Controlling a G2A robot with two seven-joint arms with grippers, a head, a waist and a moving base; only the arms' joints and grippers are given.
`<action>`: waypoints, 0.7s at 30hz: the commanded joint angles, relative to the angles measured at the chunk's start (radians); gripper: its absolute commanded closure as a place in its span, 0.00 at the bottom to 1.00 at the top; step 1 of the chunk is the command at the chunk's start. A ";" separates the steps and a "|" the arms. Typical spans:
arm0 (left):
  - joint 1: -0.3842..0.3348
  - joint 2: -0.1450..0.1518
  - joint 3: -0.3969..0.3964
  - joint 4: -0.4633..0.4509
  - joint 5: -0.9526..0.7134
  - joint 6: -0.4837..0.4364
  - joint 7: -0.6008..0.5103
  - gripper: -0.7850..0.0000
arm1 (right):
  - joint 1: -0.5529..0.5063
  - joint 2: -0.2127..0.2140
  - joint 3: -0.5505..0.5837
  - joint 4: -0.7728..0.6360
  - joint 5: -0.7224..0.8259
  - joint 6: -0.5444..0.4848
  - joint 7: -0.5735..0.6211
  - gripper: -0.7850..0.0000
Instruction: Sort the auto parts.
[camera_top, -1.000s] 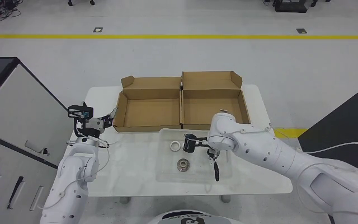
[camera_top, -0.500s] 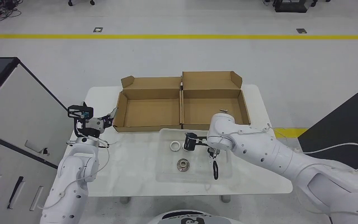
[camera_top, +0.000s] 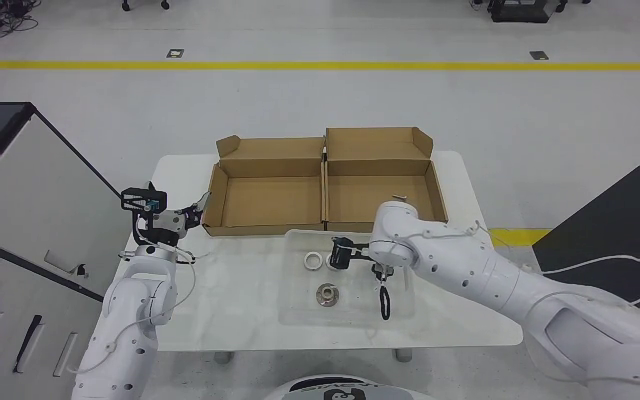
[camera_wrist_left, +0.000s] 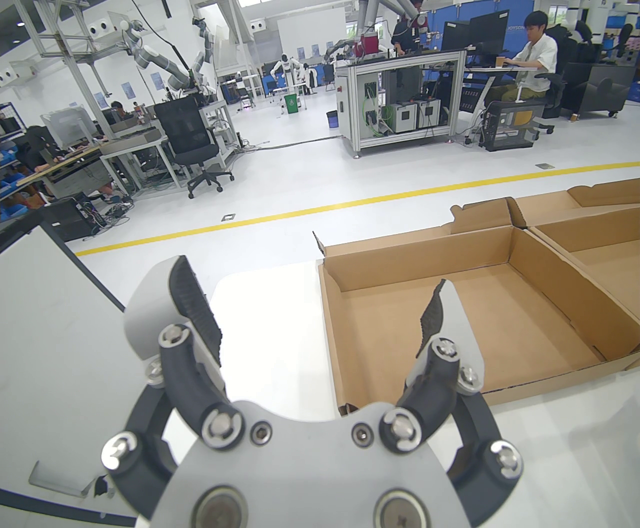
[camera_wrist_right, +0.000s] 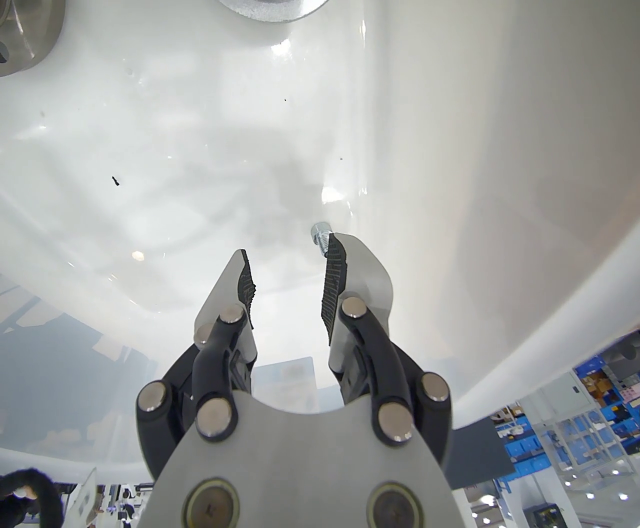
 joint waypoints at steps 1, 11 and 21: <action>0.000 0.000 0.000 0.000 0.000 0.000 0.000 0.00 | 0.002 -0.002 -0.002 0.003 0.003 0.000 0.000 0.62; 0.000 0.000 0.000 0.000 0.000 0.000 0.000 0.00 | 0.008 -0.005 -0.005 0.014 0.017 0.000 0.000 0.68; 0.000 0.000 0.000 0.000 0.000 0.000 0.000 0.00 | 0.004 0.005 0.009 -0.023 0.007 0.004 0.000 0.60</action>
